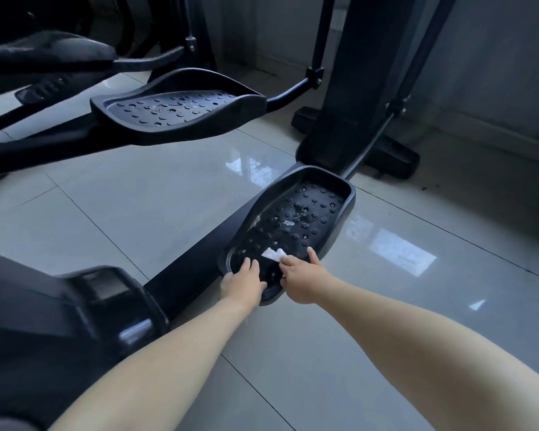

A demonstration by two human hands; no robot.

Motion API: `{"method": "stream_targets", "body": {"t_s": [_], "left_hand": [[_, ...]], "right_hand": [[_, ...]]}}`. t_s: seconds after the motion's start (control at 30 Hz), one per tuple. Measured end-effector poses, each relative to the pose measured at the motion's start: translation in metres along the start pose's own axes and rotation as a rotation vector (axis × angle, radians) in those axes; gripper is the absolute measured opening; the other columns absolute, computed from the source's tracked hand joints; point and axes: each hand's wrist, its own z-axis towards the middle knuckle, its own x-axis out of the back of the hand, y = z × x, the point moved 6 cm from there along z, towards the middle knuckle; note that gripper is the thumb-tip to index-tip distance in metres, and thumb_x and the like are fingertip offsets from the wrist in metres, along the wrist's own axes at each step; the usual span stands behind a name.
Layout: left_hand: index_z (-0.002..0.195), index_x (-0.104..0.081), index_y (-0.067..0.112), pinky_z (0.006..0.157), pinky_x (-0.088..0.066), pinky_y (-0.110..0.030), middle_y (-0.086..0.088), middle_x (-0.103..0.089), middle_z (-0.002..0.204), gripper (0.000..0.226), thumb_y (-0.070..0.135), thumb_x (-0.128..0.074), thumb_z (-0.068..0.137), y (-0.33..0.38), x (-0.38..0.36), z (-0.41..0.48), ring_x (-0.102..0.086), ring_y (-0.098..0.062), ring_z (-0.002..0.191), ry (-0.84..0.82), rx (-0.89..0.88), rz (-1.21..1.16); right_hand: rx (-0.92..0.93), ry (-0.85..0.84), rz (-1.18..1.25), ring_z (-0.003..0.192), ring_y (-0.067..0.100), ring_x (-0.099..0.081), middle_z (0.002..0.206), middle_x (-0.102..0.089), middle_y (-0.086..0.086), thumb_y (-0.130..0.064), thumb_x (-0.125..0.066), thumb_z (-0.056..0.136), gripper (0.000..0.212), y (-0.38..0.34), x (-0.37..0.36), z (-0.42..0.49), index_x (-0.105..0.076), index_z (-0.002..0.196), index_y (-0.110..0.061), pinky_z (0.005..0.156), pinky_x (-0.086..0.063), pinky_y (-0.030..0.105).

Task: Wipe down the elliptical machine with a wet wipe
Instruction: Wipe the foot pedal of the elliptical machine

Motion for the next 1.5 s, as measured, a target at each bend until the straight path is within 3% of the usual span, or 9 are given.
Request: {"method": "stream_targets", "body": {"t_s": [0.27,0.37,0.47,0.63,0.87,1.0,1.2,1.37,1.5], "left_hand": [[0.163,-0.008,0.022,0.104,-0.038,-0.033,0.004,-0.006,0.171,0.079,0.063,-0.038,0.103,0.003,0.004,0.006,-0.051,-0.022,0.136,0.009,0.087,-0.044],[0.162,-0.003,0.029,0.1,-0.041,-0.039,-0.001,-0.008,0.171,0.083,0.072,-0.034,0.098,0.011,0.001,0.02,-0.061,-0.025,0.125,0.003,0.142,-0.025],[0.161,-0.003,0.037,0.101,-0.042,-0.043,-0.005,-0.003,0.171,0.082,0.072,-0.04,0.097,0.017,0.003,0.034,-0.061,-0.029,0.123,-0.036,0.172,-0.043],[0.161,-0.004,0.045,0.102,-0.044,-0.04,-0.005,0.002,0.172,0.09,0.071,-0.055,0.091,0.021,0.009,0.043,-0.054,-0.031,0.132,-0.111,0.224,-0.088],[0.159,-0.002,0.048,0.113,-0.032,-0.044,-0.003,0.005,0.172,0.095,0.054,-0.069,0.091,0.023,0.017,0.051,-0.043,-0.029,0.143,-0.163,0.308,-0.179],[0.16,-0.002,0.047,0.113,-0.034,-0.043,-0.004,0.006,0.171,0.097,0.056,-0.069,0.091,0.026,0.021,0.053,-0.045,-0.031,0.141,-0.18,0.309,-0.177],[0.16,-0.007,0.046,0.11,-0.038,-0.041,-0.005,-0.002,0.171,0.086,0.069,-0.055,0.092,0.02,0.019,0.05,-0.048,-0.029,0.139,-0.112,0.26,-0.135],[0.157,-0.023,0.037,0.091,-0.043,-0.036,-0.01,-0.04,0.148,0.082,0.062,-0.064,0.091,0.017,0.029,0.064,-0.059,-0.028,0.122,-0.063,0.218,-0.065],[0.162,-0.008,0.035,0.082,-0.042,-0.033,-0.014,-0.034,0.152,0.097,0.067,-0.063,0.088,0.016,0.028,0.068,-0.061,-0.026,0.119,-0.062,0.19,-0.006]], "right_hand": [[-0.15,0.052,-0.112,0.157,0.025,-0.004,0.168,-0.012,0.013,-0.035,-0.025,0.109,0.053,0.051,0.031,0.025,-0.04,0.153,-0.009,0.125,0.008,0.054],[0.029,0.061,-0.049,0.154,0.019,-0.013,0.163,-0.025,0.008,-0.032,-0.029,0.108,0.047,0.033,0.022,0.035,-0.048,0.147,-0.011,0.126,0.004,0.05],[0.161,0.058,-0.043,0.157,0.013,-0.004,0.169,-0.014,0.001,-0.033,-0.028,0.109,0.053,0.029,0.016,0.045,-0.03,0.158,-0.011,0.125,0.006,0.045],[0.02,0.112,-0.073,0.157,0.023,-0.002,0.168,-0.01,0.008,-0.023,-0.03,0.103,0.061,0.072,0.044,0.074,-0.018,0.16,-0.005,0.125,0.002,0.054],[0.24,-0.027,0.154,0.146,0.018,-0.029,0.153,-0.036,0.005,-0.017,-0.039,0.098,0.049,0.04,0.042,0.076,-0.044,0.146,-0.006,0.125,-0.016,0.042],[0.298,-0.064,0.034,0.153,0.013,-0.017,0.163,-0.025,0.001,-0.023,-0.041,0.101,0.052,0.044,0.042,0.081,-0.039,0.152,-0.01,0.127,-0.007,0.046],[0.018,0.028,0.019,0.156,0.02,-0.006,0.167,-0.012,0.007,-0.017,-0.036,0.099,0.066,0.091,0.061,0.093,-0.015,0.16,-0.002,0.127,-0.004,0.048],[0.15,-0.055,0.081,0.153,0.013,-0.017,0.162,-0.024,0.005,-0.023,-0.041,0.098,0.055,0.041,0.04,0.083,-0.038,0.151,-0.007,0.126,-0.007,0.044],[0.061,0.006,0.094,0.155,0.016,-0.009,0.166,-0.016,0.004,-0.023,-0.042,0.098,0.065,0.053,0.043,0.073,-0.023,0.157,-0.005,0.126,-0.003,0.049]]}}
